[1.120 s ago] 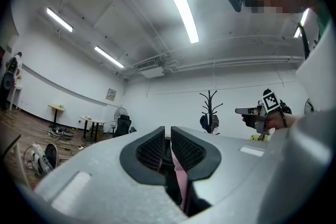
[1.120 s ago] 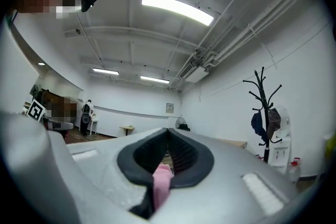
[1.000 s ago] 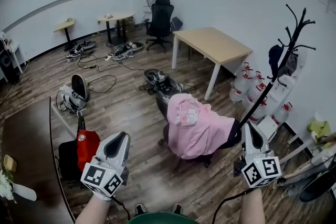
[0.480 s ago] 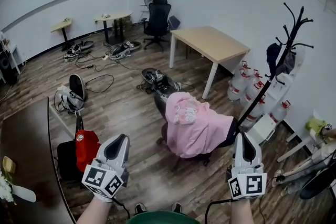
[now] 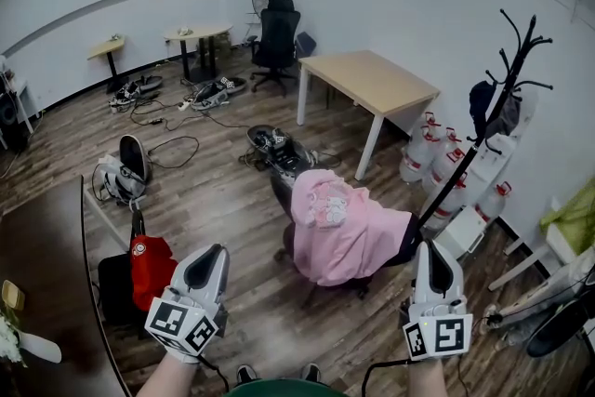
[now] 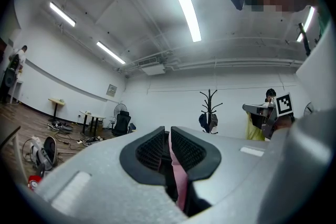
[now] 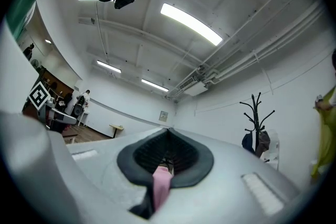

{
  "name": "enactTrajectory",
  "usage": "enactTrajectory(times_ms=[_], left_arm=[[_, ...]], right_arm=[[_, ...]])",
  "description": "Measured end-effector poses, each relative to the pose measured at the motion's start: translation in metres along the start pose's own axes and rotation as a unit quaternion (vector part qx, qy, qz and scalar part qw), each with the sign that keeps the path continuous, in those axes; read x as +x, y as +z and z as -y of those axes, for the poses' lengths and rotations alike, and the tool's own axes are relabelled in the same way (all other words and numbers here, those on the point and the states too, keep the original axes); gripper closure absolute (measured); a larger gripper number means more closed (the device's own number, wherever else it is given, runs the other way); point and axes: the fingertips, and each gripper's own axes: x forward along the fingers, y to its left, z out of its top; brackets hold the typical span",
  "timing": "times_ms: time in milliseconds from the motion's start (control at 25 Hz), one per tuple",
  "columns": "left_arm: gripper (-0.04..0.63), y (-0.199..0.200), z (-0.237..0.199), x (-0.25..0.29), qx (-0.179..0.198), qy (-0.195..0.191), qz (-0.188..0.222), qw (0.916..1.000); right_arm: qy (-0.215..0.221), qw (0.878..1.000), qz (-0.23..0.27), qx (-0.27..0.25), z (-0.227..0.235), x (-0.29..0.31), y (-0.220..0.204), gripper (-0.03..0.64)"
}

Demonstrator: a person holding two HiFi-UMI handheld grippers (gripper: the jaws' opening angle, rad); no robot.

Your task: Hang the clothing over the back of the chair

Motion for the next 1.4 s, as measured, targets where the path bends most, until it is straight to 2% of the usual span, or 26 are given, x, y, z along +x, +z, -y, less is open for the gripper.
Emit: enactTrajectory(times_ms=[440,1400], left_arm=[[0.55,0.002,-0.006,0.002,-0.001,0.009,-0.006,0.9999],[0.55,-0.01,-0.001,0.015,0.003,0.016,-0.014,0.9998]], right_arm=[[0.002,1.0,0.008,-0.014,-0.006,0.005,0.004,0.614],[0.03,1.0,0.004,-0.002,-0.005,0.01,-0.007,0.614]])
